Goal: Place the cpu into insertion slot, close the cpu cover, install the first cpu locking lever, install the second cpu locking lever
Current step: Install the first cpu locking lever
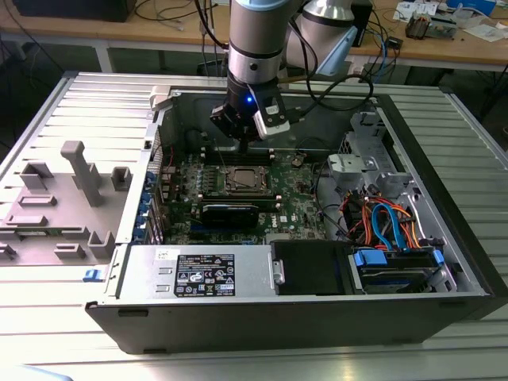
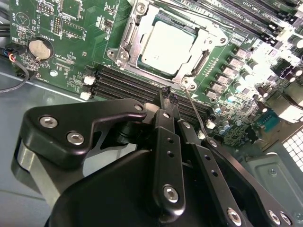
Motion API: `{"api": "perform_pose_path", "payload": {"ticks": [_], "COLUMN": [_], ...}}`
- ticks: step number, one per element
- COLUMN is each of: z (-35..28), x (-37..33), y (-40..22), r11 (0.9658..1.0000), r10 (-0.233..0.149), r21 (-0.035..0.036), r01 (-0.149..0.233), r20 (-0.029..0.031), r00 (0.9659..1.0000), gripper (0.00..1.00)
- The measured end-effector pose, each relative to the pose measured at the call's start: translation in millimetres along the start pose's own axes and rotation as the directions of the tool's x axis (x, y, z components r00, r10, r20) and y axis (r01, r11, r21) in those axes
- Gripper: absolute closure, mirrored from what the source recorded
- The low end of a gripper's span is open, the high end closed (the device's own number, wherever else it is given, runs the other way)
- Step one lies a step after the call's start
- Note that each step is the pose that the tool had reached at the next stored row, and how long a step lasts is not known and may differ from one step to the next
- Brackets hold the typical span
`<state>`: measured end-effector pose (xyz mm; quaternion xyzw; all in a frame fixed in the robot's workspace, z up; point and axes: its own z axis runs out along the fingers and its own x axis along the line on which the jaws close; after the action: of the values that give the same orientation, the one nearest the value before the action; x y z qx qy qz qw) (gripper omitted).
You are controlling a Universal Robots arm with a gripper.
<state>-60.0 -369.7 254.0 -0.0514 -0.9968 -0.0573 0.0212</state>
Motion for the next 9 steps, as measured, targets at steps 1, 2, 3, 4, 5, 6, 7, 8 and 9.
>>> {"api": "perform_pose_path", "payload": {"ticks": [1,2,3,4,5,6,7,8,9], "z": [0.0,0.0,0.0,0.0,0.0,0.0,0.0,0.0,0.0], "x": [0.0,0.0,0.0,0.0,0.0,0.0,0.0,0.0,0.0], "y": [0.0,0.0,0.0,0.0,0.0,0.0,0.0,0.0,0.0], "r11": [1.0000,1.0000,1.0000,1.0000,1.0000,1.0000,1.0000,1.0000,1.0000], "r10": [-0.001,-0.002,-0.003,-0.003,-0.004,-0.004,-0.004,-0.004,-0.004], "r21": [0.0001,0.0003,0.0005,0.0006,0.0007,0.0007,0.0007,0.0007,0.0007], "r01": [0.001,0.002,0.003,0.003,0.004,0.004,0.004,0.004,0.004], "r20": [-0.0001,-0.0002,-0.0003,-0.0004,-0.0004,-0.0004,-0.0004,-0.0005,-0.0004], "r00": [1.0000,1.0000,1.0000,1.0000,1.0000,1.0000,1.0000,1.0000,1.0000], "gripper": [0.89,0.89,0.89,0.89,0.89,0.89,0.89,0.89,0.89]}}
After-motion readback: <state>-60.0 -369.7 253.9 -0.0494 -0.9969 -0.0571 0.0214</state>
